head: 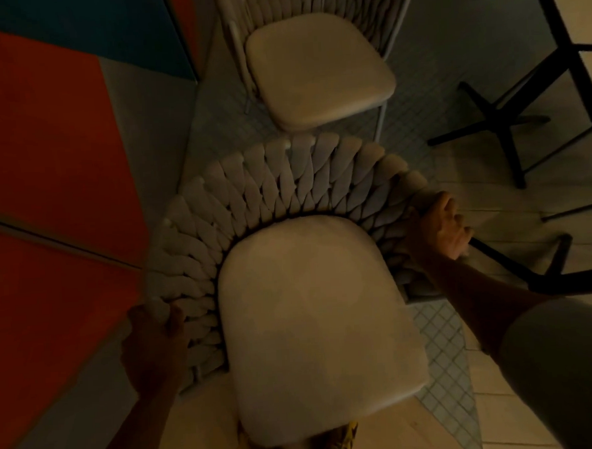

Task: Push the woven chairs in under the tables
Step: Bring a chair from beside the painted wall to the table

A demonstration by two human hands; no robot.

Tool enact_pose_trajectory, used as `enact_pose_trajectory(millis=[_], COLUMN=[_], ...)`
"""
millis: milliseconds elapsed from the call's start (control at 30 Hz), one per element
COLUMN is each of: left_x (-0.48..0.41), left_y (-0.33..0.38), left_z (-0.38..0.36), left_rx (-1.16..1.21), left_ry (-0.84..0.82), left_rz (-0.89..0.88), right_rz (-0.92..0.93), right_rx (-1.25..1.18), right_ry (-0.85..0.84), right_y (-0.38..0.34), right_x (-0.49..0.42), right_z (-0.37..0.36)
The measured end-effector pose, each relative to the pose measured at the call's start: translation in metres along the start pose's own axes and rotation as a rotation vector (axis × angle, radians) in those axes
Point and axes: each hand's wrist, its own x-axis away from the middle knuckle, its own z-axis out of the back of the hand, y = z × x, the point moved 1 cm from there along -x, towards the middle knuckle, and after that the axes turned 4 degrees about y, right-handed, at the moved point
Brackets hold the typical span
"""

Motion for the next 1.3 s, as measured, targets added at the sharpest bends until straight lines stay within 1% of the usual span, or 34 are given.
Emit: enact_pose_trajectory(millis=[133, 267, 433, 633, 733, 833, 933, 1033, 1133, 1200, 1300], left_x=[0.010, 0.015, 0.026, 0.031, 0.030, 0.031, 0.033, 0.032, 0.032, 0.032, 0.033], left_y=[-0.019, -0.031, -0.049, -0.071, -0.071, -0.064, -0.054, -0.045, -0.043, -0.043, -0.038], left_z=[0.005, 0.012, 0.022, 0.026, 0.024, 0.018, 0.011, 0.003, 0.000, 0.003, 0.010], left_rx=[-0.017, -0.011, 0.004, 0.017, 0.038, 0.058, 0.084, 0.124, 0.121, 0.132, 0.137], left_ry=[-0.015, -0.028, -0.014, 0.030, 0.041, 0.053, 0.075, 0.093, 0.105, 0.094, 0.060], left_rz=[0.065, 0.120, 0.215, 0.327, 0.384, 0.423, 0.441, 0.442, 0.432, 0.444, 0.477], right_rz=[-0.012, 0.013, 0.089, 0.210, 0.249, 0.258, 0.293, 0.338, 0.368, 0.369, 0.435], right_rx=[0.018, 0.013, -0.025, -0.007, 0.011, 0.055, 0.077, 0.085, 0.099, 0.065, -0.018], right_ry=[-0.045, -0.051, -0.096, -0.127, -0.132, -0.174, -0.230, -0.250, -0.298, -0.328, -0.273], right_y=[-0.014, -0.025, -0.061, -0.116, -0.141, -0.160, -0.179, -0.196, -0.201, -0.196, -0.187], right_x=[0.004, 0.009, 0.010, 0.006, 0.001, -0.012, -0.031, -0.048, -0.051, -0.046, -0.022], right_z=[-0.004, -0.008, -0.014, -0.030, -0.034, -0.035, -0.035, -0.037, -0.034, -0.028, -0.016])
